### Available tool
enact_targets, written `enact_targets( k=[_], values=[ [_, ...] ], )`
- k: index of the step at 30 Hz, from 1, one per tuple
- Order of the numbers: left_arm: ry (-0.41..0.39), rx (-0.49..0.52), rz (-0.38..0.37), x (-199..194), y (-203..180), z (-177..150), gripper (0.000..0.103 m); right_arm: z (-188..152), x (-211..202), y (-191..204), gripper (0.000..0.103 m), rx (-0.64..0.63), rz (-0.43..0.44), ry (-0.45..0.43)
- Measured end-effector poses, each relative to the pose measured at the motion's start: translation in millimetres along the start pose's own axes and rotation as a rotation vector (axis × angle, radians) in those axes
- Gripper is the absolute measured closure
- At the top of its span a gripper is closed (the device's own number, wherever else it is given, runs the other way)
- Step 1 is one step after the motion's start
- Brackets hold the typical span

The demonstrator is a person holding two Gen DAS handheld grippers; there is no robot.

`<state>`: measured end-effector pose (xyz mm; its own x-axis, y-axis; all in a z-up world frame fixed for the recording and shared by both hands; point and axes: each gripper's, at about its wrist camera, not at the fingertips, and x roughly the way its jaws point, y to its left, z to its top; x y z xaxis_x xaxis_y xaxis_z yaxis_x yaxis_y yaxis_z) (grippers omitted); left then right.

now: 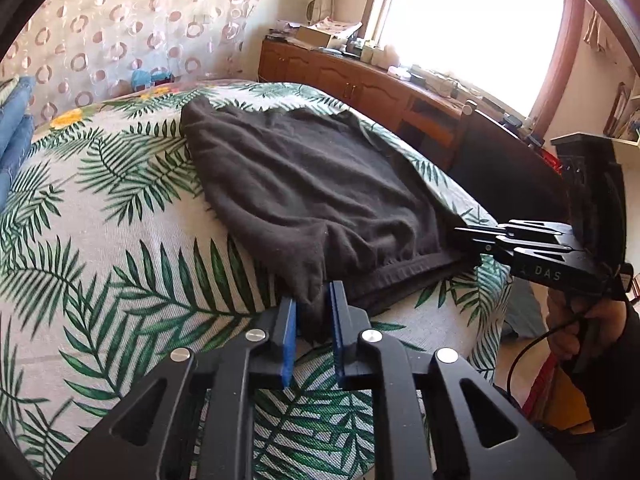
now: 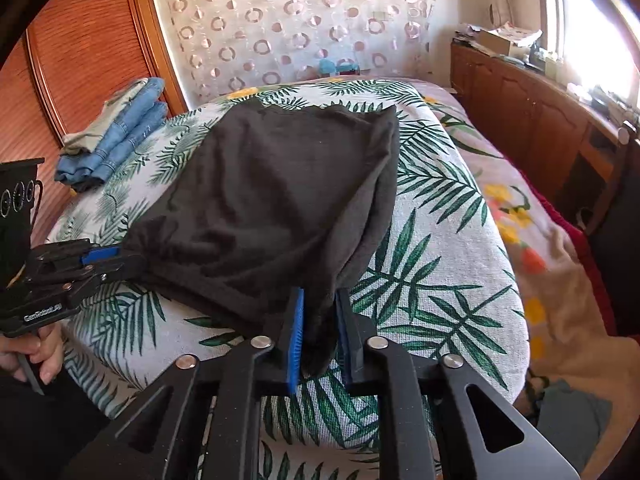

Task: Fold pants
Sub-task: 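Lift the black pants with the left tool while the right tool grips the other end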

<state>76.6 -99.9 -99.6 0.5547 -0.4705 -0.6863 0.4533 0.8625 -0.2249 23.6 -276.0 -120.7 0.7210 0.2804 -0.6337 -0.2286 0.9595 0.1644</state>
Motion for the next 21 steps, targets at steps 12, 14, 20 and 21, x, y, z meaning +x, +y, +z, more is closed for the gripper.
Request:
enact_targets(
  k=[12, 14, 20, 21],
  values=[
    [-0.185, 0.11, 0.015, -61, -13, 78, 0.091, 47, -43, -1, 0.096, -0.035, 0.058, -0.163],
    [-0.213, 0.114, 0.027, -72, -12, 93, 0.091, 62, -53, 0, 0.096, -0.058, 0.053, -0.194],
    [-0.325, 0.122, 0.04, -121, -8, 127, 0.092, 95, -96, 17, 0.096, -0.148, 0.055, -0.313],
    [-0.343, 0.126, 0.047, -130, -8, 129, 0.092, 99, -103, 22, 0.096, -0.164, 0.056, -0.331]
  ],
)
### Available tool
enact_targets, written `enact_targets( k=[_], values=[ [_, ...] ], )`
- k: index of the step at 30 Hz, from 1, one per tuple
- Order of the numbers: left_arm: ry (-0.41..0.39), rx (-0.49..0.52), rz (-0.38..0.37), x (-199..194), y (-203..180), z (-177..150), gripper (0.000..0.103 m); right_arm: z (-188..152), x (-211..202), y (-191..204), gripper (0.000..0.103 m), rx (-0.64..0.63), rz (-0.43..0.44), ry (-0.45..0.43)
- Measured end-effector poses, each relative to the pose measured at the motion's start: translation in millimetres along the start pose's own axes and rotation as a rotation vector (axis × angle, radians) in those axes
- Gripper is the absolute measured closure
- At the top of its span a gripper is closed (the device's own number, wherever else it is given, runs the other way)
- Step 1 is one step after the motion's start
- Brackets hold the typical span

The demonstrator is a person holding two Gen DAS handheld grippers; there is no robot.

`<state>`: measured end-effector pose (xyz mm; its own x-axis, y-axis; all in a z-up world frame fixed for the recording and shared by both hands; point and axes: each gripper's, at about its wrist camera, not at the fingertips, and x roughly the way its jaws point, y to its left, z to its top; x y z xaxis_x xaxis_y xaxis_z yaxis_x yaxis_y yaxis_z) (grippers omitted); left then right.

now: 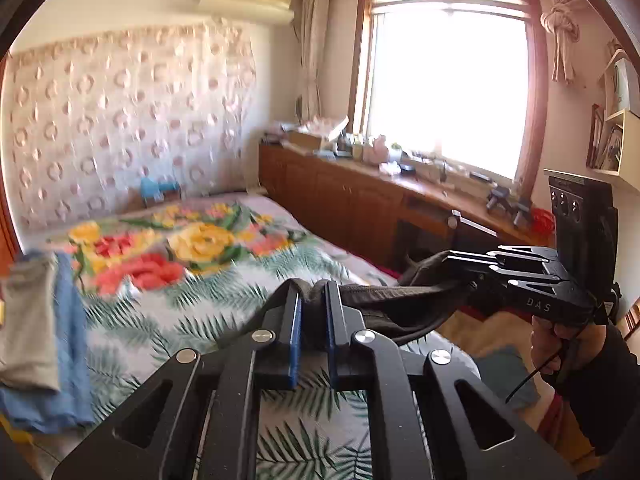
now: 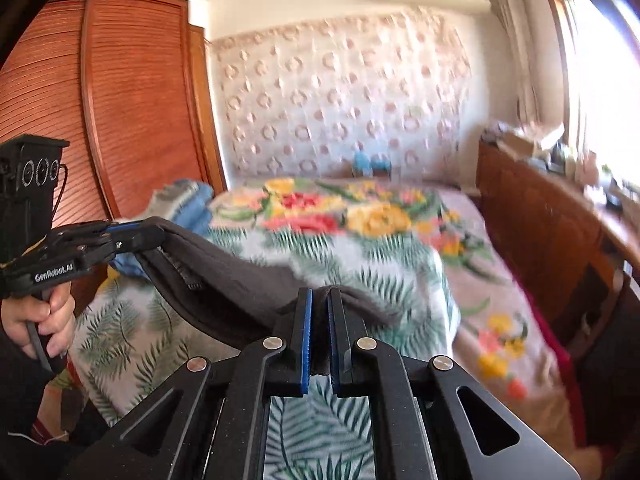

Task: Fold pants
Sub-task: 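Lift the black pants with the left tool while the right tool grips the other end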

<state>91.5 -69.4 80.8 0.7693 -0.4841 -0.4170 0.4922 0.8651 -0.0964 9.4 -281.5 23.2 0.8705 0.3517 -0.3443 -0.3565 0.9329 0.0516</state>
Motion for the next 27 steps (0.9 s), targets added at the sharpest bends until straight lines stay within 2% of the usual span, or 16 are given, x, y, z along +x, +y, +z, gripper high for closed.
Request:
enact_targets(
  k=[5, 9, 12, 15, 19, 24, 27],
  values=[
    [-0.063, 0.0, 0.032, -26, 15, 19, 0.092, 26, -25, 19, 0.096, -0.05, 0.04, -0.072],
    [-0.071, 0.001, 0.082, -19, 33, 22, 0.092, 39, -25, 29, 0.096, -0.074, 0.06, -0.093],
    [-0.051, -0.011, 0.117, 0, 58, 21, 0.092, 46, -3, 26, 0.096, -0.076, 0.073, -0.077],
    [-0.035, -0.04, 0.152, 23, 91, 22, 0.092, 56, 35, 26, 0.096, -0.104, 0.062, -0.057],
    [-0.039, -0.038, 0.225, 44, 121, 45, 0.092, 84, 84, 21, 0.097, -0.117, 0.046, -0.045],
    [-0.072, 0.009, 0.256, 47, 124, 70, 0.092, 122, 119, 38, 0.097, -0.165, -0.019, -0.068],
    [-0.05, 0.003, 0.242, 45, 126, 57, 0.092, 124, 118, 45, 0.097, -0.152, -0.015, -0.089]
  ],
)
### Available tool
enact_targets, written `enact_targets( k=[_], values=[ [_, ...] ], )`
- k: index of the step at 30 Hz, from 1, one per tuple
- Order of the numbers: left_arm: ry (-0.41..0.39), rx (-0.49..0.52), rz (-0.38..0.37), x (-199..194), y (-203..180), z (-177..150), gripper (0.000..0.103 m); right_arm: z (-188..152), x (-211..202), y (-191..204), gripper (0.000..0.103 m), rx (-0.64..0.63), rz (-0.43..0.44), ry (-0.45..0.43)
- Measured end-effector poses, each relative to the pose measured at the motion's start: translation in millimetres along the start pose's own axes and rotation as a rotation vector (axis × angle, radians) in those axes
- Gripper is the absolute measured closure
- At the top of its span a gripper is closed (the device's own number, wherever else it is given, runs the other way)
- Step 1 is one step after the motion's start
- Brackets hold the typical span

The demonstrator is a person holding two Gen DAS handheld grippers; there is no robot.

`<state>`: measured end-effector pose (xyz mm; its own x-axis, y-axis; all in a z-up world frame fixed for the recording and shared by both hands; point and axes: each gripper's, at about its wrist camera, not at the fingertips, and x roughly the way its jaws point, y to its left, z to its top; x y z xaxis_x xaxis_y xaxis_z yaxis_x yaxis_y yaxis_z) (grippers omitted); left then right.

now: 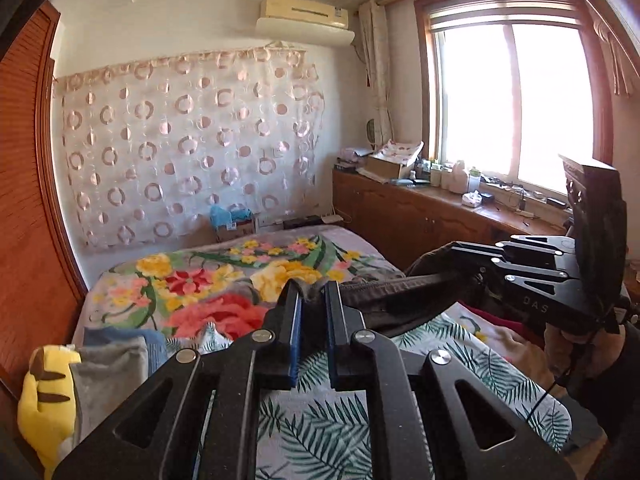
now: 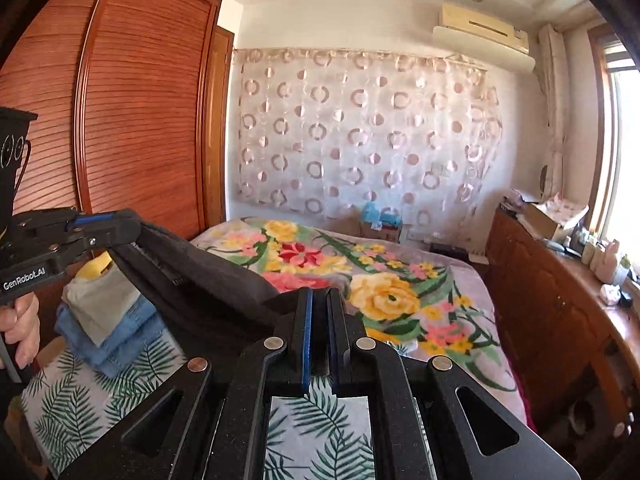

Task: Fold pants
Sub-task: 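Lift the black pants with the left tool while the right tool grips the other end, then lay the pants down and open the left tool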

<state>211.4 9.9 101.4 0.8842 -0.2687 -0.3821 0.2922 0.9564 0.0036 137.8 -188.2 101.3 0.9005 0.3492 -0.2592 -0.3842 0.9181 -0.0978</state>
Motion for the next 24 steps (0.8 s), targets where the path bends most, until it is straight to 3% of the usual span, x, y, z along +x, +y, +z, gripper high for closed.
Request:
enact_targets(
  k=[7, 11, 18, 21, 24],
  values=[
    [0.133, -0.011, -0.01, 10, -5, -76, 0.092, -55, 17, 22, 0.097, -0.019, 0.064, 0.127],
    [0.181, -0.025, -0.018, 7, -10, -101, 0.092, -80, 18, 34, 0.097, -0.001, 0.086, 0.198],
    [0.244, -0.06, -0.037, -12, -21, -139, 0.092, -90, 5, 46, 0.097, 0.017, 0.124, 0.27],
    [0.276, -0.099, -0.044, -17, -21, -160, 0.092, -88, 26, 35, 0.097, 0.009, 0.134, 0.342],
    [0.296, -0.114, -0.039, -19, -25, -174, 0.092, -92, 21, 39, 0.097, 0.005, 0.147, 0.378]
  ],
)
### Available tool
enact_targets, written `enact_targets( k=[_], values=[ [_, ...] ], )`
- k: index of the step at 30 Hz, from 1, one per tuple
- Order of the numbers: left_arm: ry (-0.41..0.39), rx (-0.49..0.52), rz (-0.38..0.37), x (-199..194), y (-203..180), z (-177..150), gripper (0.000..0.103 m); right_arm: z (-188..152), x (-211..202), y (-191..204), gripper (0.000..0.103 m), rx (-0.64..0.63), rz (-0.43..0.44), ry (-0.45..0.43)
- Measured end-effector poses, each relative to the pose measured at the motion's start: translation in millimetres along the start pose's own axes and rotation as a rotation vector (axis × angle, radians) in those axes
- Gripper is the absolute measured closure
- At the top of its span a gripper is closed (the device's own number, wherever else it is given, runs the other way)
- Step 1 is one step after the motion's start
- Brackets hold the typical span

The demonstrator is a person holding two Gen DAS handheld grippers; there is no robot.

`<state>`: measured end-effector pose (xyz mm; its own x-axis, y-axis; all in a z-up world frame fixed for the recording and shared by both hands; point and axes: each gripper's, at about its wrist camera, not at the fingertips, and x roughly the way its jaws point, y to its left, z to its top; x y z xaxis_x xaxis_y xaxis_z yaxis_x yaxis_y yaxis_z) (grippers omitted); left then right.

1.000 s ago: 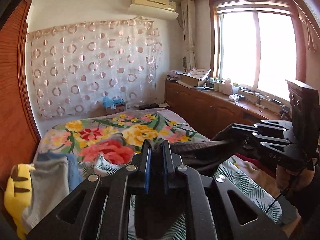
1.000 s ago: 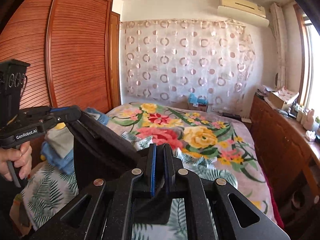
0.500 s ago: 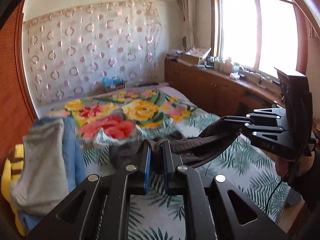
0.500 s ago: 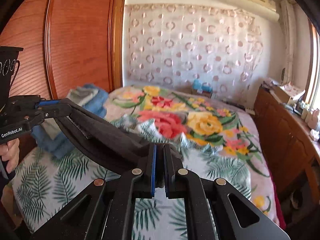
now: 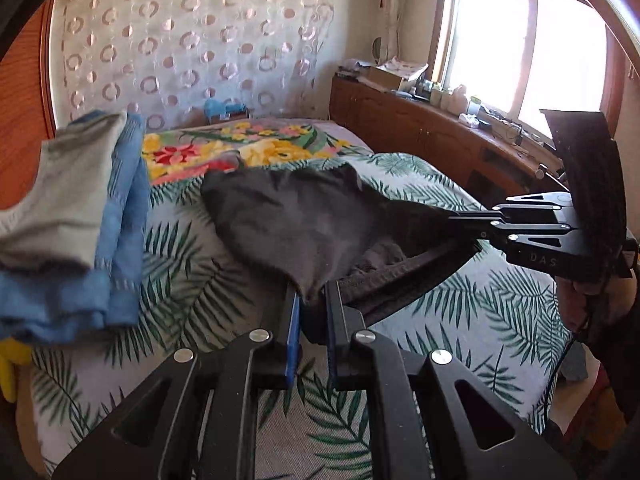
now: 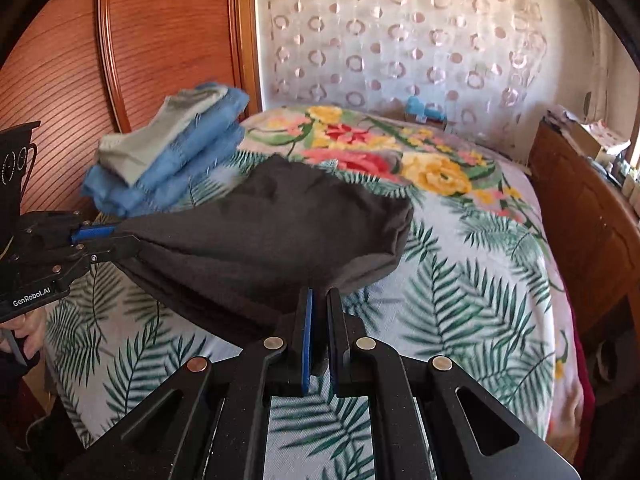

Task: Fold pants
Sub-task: 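Lay the pants down and open the left tool, then close the left tool on the pants waistband edge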

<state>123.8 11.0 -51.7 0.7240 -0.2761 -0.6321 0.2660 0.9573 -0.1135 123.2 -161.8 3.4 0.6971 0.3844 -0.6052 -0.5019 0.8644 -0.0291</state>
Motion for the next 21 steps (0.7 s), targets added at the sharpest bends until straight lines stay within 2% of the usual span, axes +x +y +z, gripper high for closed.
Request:
enact_targets(
  k=[7, 10, 13, 14, 17, 19, 21],
  values=[
    [0.039, -0.021, -0.007, 10, -1, -19, 0.092, -20, 11, -4, 0.097, 0.05, 0.025, 0.046],
    [0.052, -0.036, 0.002, 13, 1, -24, 0.088, -27, 16, -8, 0.097, 0.084, 0.033, 0.046],
    [0.052, -0.044, 0.018, 14, 0, -26, 0.077, -33, 23, -10, 0.097, 0.101, 0.028, 0.045],
    [0.049, -0.049, 0.021, 13, 1, -26, 0.067, -34, 25, -11, 0.097, 0.105, 0.027, 0.046],
    [0.032, -0.059, 0.025, 12, 3, -27, 0.046, -38, 32, -11, 0.097, 0.12, 0.025, 0.051],
    [0.034, -0.073, 0.021, 13, 5, -26, 0.041, -39, 34, -11, 0.097, 0.132, 0.023, 0.054],
    [0.028, -0.088, 0.033, 15, 7, -27, 0.041, -41, 35, -11, 0.097, 0.137, 0.018, 0.053]
  ],
)
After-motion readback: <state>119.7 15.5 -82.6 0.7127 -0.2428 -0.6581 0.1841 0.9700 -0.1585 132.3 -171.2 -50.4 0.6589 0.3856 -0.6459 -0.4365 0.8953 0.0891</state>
